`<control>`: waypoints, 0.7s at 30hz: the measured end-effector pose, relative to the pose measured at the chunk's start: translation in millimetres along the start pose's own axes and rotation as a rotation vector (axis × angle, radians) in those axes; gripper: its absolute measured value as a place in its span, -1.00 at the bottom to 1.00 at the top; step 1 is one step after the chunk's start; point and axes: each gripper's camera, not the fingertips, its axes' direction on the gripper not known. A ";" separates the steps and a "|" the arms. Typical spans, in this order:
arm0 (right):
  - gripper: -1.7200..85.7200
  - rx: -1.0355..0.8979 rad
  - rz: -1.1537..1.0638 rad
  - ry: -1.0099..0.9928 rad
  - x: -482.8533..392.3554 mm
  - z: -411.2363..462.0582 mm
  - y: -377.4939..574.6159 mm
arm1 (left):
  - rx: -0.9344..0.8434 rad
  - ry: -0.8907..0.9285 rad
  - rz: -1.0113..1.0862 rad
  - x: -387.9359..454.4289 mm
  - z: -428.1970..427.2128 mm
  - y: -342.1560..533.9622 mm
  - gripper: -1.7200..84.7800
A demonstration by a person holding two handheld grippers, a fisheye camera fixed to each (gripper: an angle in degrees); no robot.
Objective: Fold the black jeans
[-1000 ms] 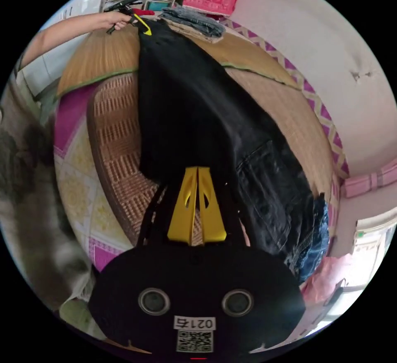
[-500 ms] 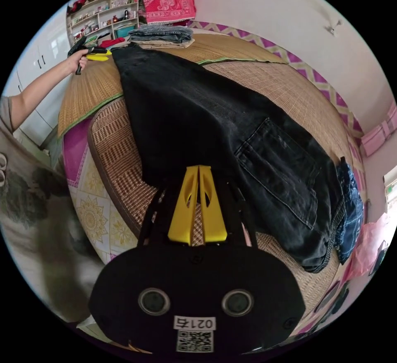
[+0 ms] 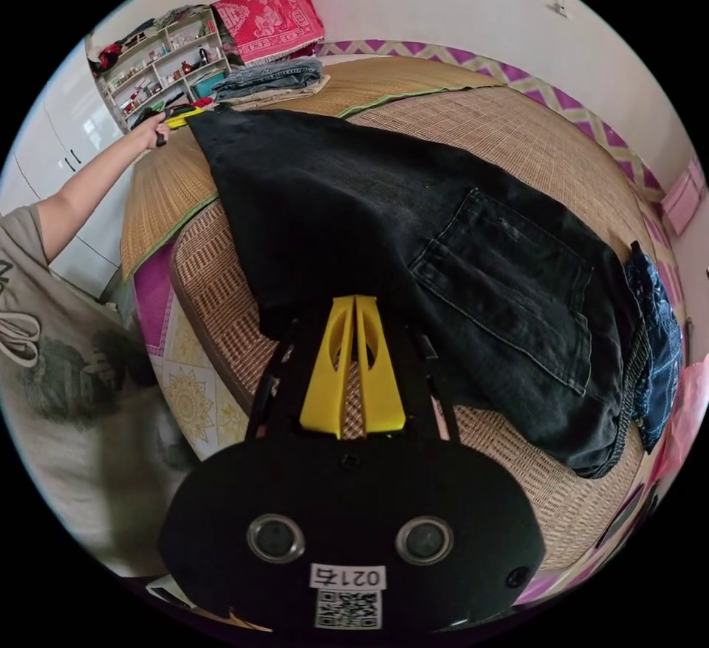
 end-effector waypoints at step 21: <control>-0.97 0.025 0.043 -0.063 50.9 3.7 27.8 | -0.078 0.040 0.032 30.9 -34.3 15.7 -0.72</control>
